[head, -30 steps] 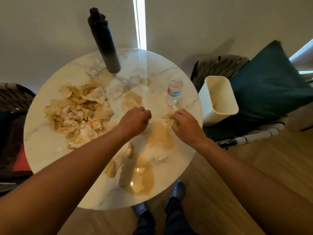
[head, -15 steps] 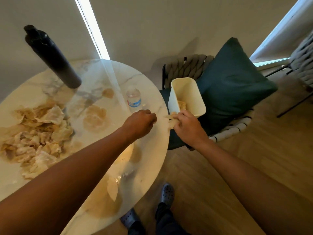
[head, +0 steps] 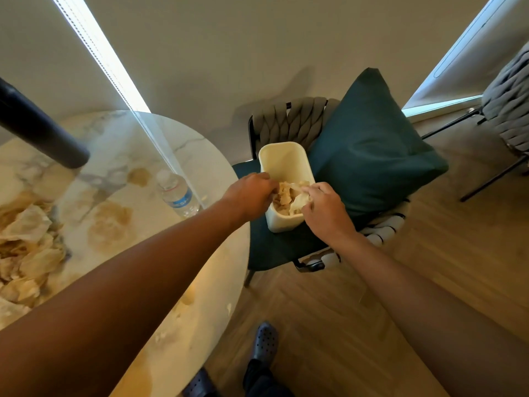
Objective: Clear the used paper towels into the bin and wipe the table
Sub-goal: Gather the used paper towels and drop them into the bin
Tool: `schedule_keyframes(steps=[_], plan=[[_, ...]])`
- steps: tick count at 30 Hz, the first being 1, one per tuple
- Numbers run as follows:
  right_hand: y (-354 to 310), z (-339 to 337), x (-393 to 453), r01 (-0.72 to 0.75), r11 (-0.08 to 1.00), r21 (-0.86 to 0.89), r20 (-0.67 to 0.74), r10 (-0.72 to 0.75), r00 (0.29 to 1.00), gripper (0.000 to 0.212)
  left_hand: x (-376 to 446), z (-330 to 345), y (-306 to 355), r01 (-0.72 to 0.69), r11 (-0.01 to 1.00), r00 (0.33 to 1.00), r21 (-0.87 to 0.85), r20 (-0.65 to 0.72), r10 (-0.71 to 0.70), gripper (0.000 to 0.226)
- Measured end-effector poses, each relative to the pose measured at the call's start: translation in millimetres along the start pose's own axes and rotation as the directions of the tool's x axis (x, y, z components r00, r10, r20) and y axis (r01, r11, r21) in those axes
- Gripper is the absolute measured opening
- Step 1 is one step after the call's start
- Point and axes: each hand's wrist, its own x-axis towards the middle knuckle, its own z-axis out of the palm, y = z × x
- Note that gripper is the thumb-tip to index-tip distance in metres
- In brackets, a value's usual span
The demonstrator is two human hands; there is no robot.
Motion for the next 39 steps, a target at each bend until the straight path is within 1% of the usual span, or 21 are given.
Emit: schedule_keyframes(steps=[6,10,14,18,24,28,35,39], plan=[[20.4,5.1,31.0,0.032,0.998,0.055,-0.012,-0.032,0.999,0.044,45.4,8.6,16.1,0.001,1.0,0.999,-0.004,0.033,-0.001,0.033],[28.5,15.2,48.3,0.034,0.995,0.095,0.044,-0.038,0.998,0.049,62.0,21.9,17.1,0.053,0.998,0.997,0.016,0.056,-0.054,0.045],[33.0,24.7,59.9,0.034,0.995,0.089,0.084,-0.042,0.996,0.051,61.8,33.8,8.0,0.101,0.995,0.994,-0.013,0.04,-0.1,0.042],[32.3,29.1,62.3,0.055,0.995,0.078,0.069,-0.061,0.996,0.042,46.1,40.6,-5.8,0.103,0.995,0.993,0.002,0.048,-0.103,0.038],[17.4,31.5,56.7,0.131,0.99,-0.047,0.071,-0.127,0.989,0.037,20.5,33.0,-18.3,0.111,0.993,0.992,0.028,0.049,-0.112,0.038],[-0.3,31.1,43.5,0.184,0.976,-0.114,0.074,-0.176,0.981,0.039,-2.2,25.1,-24.6,0.11,0.994,0.994,0.027,0.018,-0.11,0.036],[-39.3,44.0,10.2,0.224,0.969,-0.102,0.135,-0.21,0.968,0.045,-52.9,13.0,-32.9,0.167,0.986,0.986,0.008,-0.017,-0.166,0.035],[-72.5,58.2,-14.5,0.246,0.963,-0.11,0.132,-0.231,0.964,0.046,-93.7,9.5,-44.2,0.186,0.983,0.982,0.009,-0.037,-0.185,0.033]])
